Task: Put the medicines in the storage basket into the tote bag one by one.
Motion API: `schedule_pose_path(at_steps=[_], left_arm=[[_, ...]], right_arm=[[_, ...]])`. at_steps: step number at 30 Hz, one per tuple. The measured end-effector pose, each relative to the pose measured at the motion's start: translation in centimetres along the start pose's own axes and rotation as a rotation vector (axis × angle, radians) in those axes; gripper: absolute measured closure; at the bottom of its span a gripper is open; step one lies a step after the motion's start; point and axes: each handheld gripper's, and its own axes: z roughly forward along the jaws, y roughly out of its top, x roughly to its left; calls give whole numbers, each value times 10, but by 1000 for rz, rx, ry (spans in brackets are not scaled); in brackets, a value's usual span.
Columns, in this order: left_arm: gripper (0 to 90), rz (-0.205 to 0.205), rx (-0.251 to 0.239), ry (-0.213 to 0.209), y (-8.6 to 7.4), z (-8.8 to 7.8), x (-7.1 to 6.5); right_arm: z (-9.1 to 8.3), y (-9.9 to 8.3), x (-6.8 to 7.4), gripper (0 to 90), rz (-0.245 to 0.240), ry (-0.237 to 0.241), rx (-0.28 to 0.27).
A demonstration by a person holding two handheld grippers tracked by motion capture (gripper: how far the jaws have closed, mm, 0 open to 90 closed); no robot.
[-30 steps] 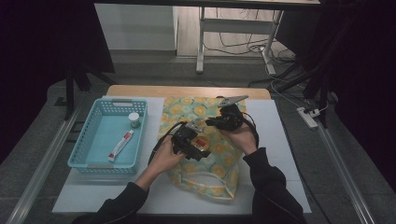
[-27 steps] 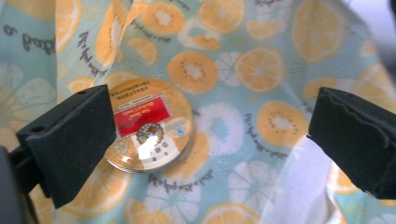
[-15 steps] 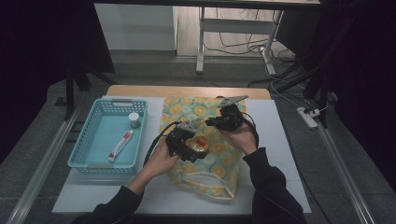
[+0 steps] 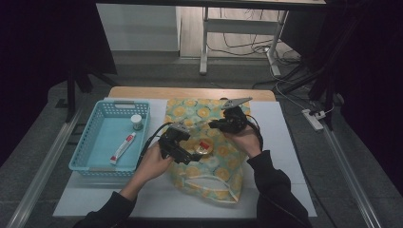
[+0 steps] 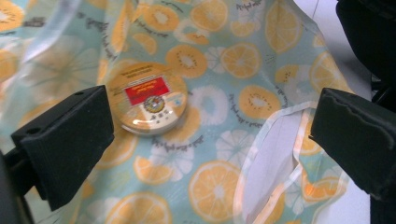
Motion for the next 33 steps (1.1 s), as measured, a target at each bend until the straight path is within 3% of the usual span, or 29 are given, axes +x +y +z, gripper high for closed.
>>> schedule_pose_path(at_steps=[5,9,19,33], left_arm=[[0,-16,-15,28,-4,-15,4],[0,-54,-32,53,-10,-29,10],[0,-103,-53,150,-28,-65,28],[7,-170,-3,300,-57,-105,54]], right_arm=[[0,0,0,900,1,-1,-2],[0,0,0,900,1,-1,-2],[1,-1,0,900,-1,-3,2],[0,-2,-1,900,5,-5,3]])
